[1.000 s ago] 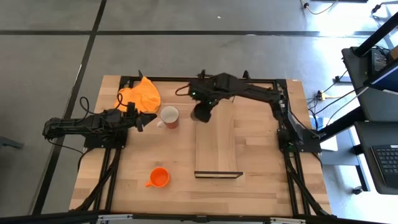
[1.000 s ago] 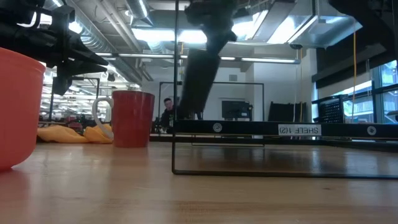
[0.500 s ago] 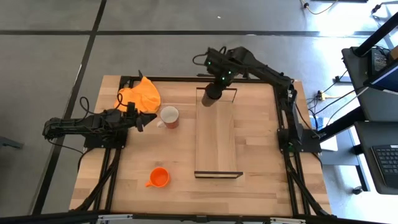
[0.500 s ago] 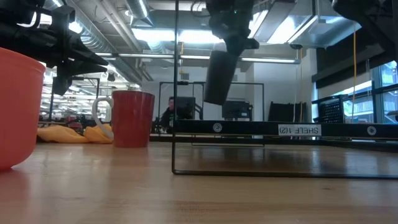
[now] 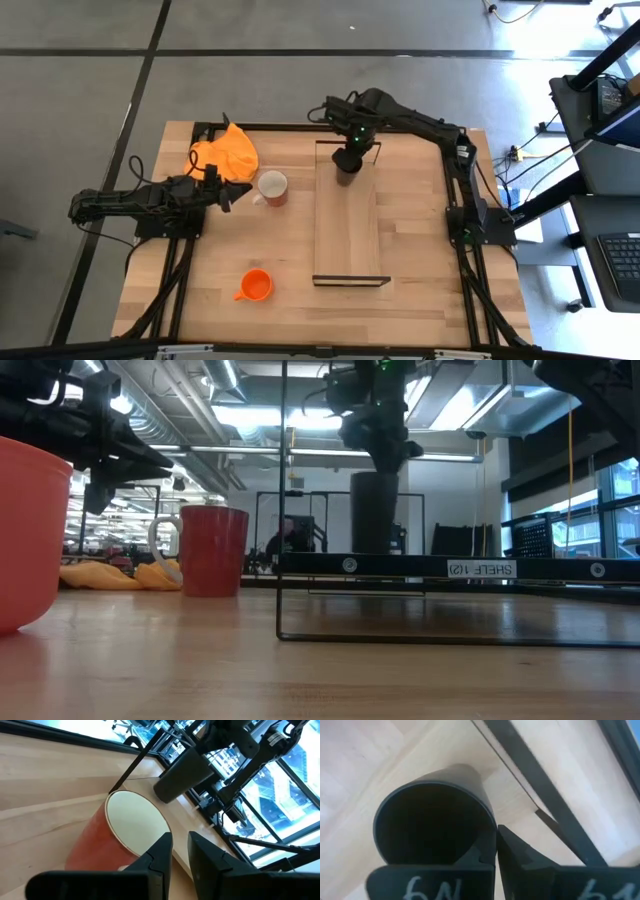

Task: Stack small to large cups/mugs on shelf
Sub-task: Put the black cup on the shelf

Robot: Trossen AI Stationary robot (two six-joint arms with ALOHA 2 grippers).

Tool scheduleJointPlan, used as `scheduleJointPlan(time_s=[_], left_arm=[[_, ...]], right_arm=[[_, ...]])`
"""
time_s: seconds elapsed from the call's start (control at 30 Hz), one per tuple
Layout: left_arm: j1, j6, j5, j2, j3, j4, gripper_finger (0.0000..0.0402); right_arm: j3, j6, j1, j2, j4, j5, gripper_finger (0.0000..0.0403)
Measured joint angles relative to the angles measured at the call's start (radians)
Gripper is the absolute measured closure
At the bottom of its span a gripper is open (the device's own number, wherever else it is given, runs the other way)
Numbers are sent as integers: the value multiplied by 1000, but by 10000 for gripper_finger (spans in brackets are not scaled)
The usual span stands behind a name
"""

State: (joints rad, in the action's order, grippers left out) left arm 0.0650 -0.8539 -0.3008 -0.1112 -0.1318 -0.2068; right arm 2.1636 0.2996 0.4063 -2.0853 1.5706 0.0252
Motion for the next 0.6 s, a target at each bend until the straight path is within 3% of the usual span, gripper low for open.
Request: scheduleJointPlan(time_s=[0.23,0.6], left_arm=[[0,0,0,0,0,-21,344],[0,0,0,0,0,-36,344]], right_arm=[[-52,6,1,0,0,7,394],[-20,-9,1,0,1,7,351]])
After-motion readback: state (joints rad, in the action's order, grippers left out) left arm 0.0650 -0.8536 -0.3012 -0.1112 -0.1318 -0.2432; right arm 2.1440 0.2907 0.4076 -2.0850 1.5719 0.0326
